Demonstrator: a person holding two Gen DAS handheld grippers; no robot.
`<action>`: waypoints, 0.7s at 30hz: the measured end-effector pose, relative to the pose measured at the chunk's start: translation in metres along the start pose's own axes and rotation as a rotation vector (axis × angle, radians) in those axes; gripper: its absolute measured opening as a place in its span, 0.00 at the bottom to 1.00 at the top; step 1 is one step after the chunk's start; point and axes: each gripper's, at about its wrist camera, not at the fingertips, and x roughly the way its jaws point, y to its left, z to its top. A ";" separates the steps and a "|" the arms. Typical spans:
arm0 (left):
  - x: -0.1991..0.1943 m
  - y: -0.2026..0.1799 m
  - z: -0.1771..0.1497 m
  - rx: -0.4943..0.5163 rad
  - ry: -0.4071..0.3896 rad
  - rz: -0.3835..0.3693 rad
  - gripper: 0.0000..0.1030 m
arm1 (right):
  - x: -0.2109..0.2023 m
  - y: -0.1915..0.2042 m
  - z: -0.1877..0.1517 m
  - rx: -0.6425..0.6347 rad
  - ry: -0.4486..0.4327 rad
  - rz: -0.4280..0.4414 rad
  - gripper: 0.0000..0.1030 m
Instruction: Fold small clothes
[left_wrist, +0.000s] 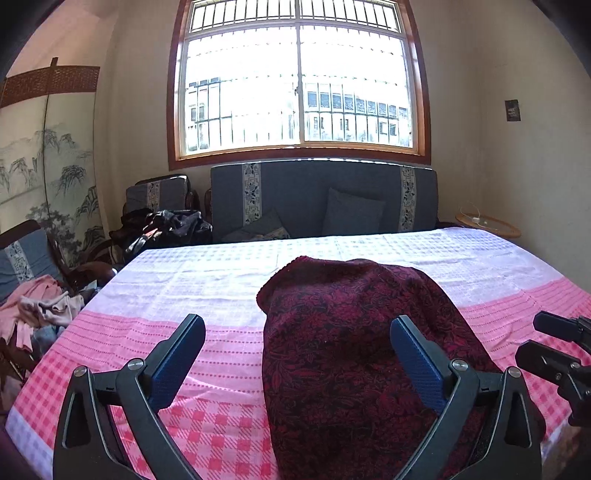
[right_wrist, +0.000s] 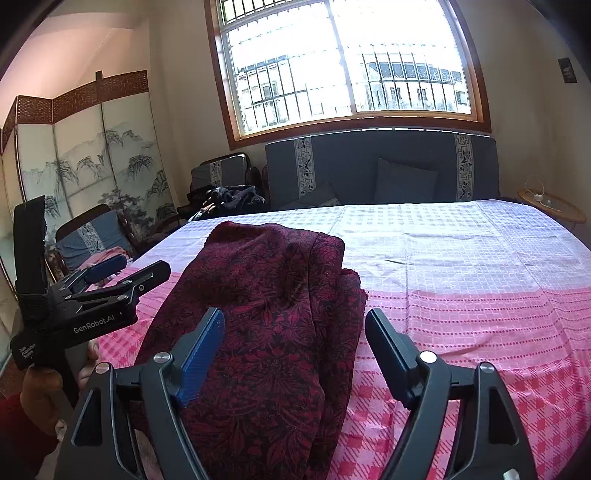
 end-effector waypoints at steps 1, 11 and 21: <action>-0.007 -0.002 0.003 0.006 -0.020 0.011 1.00 | -0.004 0.004 -0.001 -0.001 -0.007 -0.008 0.76; -0.054 -0.022 0.027 -0.023 -0.077 -0.033 1.00 | -0.048 0.005 -0.008 -0.001 -0.063 0.001 0.81; -0.058 -0.031 0.035 -0.021 -0.050 -0.043 1.00 | -0.060 0.002 -0.017 0.001 -0.069 0.015 0.82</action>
